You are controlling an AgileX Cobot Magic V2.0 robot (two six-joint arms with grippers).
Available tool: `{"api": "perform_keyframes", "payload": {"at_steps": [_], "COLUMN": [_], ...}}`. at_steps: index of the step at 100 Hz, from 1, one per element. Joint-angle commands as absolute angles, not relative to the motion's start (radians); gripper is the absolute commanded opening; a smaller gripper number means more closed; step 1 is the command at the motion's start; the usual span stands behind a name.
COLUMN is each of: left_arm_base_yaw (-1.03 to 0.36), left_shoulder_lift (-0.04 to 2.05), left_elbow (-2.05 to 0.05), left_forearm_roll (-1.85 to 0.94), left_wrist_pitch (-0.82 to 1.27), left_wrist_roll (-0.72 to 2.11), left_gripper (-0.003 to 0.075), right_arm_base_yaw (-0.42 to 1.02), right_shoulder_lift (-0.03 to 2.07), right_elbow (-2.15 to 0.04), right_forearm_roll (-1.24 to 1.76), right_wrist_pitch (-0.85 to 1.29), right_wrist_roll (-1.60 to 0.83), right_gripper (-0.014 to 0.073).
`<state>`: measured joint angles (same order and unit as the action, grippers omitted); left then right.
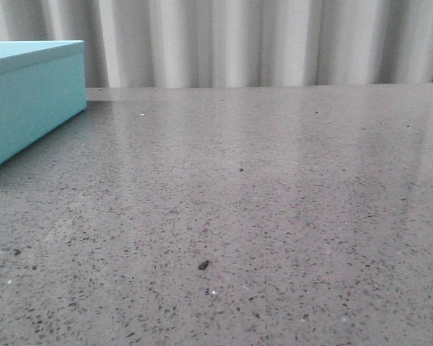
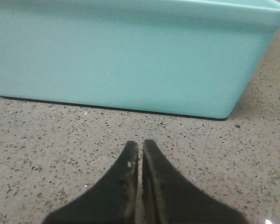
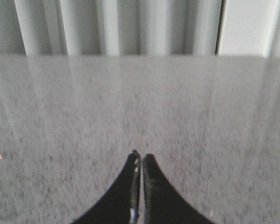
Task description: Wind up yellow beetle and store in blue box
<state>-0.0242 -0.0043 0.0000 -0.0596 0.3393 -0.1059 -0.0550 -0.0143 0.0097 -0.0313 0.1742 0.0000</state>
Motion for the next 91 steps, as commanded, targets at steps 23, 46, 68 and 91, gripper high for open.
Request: {"api": "perform_keyframes", "payload": {"at_steps": [23,46,68,91], "left_arm_base_yaw": [-0.024,-0.024,-0.024,-0.024], "left_shoulder_lift": [-0.035,-0.035,-0.035,-0.035], "left_elbow": [0.025,0.025,0.025,0.025], "left_forearm_roll": [-0.067,-0.067,-0.067,-0.067], "left_wrist_pitch": [0.306,0.306,0.306,0.306], "left_wrist_roll": [-0.115,-0.115,-0.115,-0.115], "left_gripper": [-0.0021,-0.0021,-0.0021,-0.0021], "right_arm_base_yaw": [-0.063,-0.063,-0.063,-0.063], "right_shoulder_lift": [-0.029,-0.029,-0.029,-0.029], "right_elbow": [0.031,0.031,0.031,0.031], "right_forearm_roll": [-0.029,-0.029,-0.029,-0.029], "right_wrist_pitch": [0.305,0.303,0.303,0.303], "right_wrist_roll": [-0.012,-0.012,-0.012,-0.012], "right_gripper": [-0.0041,-0.0041,-0.0041,-0.0041]}}
